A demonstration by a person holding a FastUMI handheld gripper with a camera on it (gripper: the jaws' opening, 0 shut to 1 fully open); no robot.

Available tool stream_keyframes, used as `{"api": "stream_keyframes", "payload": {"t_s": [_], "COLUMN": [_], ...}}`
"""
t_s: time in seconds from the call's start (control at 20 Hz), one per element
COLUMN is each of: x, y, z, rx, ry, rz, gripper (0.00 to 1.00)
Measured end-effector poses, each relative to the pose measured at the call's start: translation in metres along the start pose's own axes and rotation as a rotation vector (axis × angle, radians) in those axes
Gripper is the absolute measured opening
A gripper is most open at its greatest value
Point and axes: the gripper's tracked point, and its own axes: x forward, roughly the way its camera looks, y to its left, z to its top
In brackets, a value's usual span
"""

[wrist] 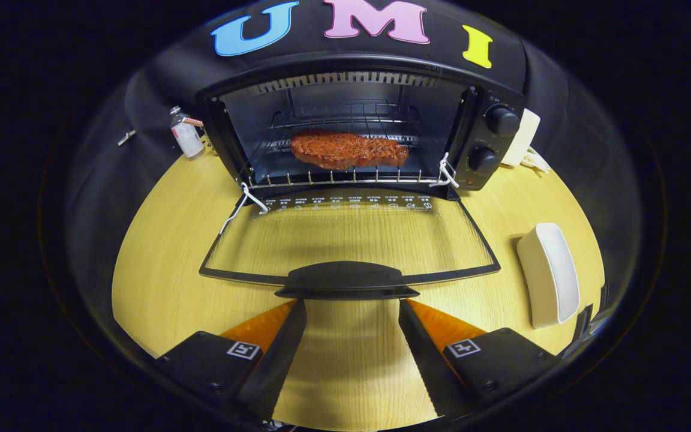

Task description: Open the toaster oven, put the food inside, and close the toaster oven door.

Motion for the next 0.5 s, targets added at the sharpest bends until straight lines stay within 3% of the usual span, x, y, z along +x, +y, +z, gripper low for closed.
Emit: {"api": "stream_keyframes", "payload": {"t_s": [0.5], "x": [-0.04], "y": [0.0], "z": [0.036], "rx": [-0.02], "ry": [-0.137], "rz": [0.007], "gripper": [0.96]}}
